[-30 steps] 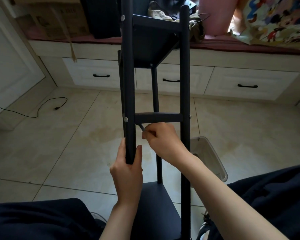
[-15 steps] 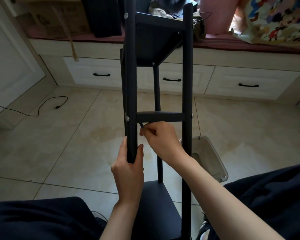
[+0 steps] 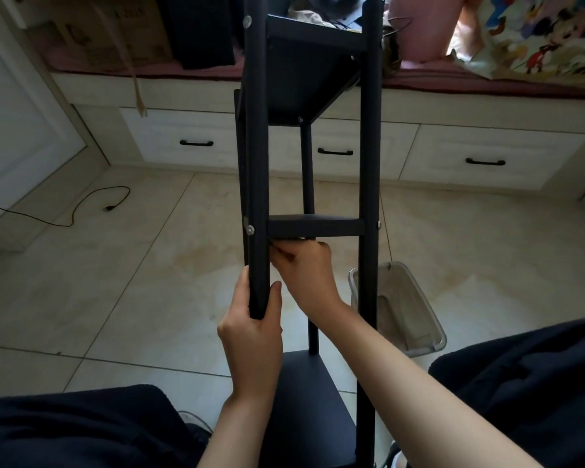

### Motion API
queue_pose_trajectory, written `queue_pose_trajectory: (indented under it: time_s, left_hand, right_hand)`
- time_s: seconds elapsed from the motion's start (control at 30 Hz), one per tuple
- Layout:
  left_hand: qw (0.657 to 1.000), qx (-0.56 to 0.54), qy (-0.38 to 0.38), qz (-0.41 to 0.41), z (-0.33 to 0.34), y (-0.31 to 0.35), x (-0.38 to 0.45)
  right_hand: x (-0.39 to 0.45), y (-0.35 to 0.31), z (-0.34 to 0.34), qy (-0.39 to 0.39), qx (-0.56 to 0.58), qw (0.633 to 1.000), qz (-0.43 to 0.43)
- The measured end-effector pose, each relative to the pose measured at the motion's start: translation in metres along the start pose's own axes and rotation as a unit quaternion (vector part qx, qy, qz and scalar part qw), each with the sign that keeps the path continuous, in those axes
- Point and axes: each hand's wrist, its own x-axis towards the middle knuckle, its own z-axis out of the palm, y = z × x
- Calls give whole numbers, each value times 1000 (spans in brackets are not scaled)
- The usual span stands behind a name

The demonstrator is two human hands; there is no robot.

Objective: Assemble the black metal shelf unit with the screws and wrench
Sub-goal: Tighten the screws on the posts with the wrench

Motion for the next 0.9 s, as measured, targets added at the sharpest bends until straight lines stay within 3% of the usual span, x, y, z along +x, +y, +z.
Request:
queue_pose_trajectory:
  time_s: [0.27,0.47,0.73,0.9]
  left_hand:
    - [1000,-4,8,-10,1,-3,0]
    - [1000,-10,6,-12,0,0,0]
    - [1000,2,-1,-10,2,3,-1]
    - [1000,-2,-1,-7,2,4,-2]
  right_hand:
    - [4,11,17,50,2,998,-35]
    - [2,10,7,6,-19,999,-32]
    - [-16,4,-13,-93,-125,985,68]
    - [-30,-5,-21,-66,-123,987,77]
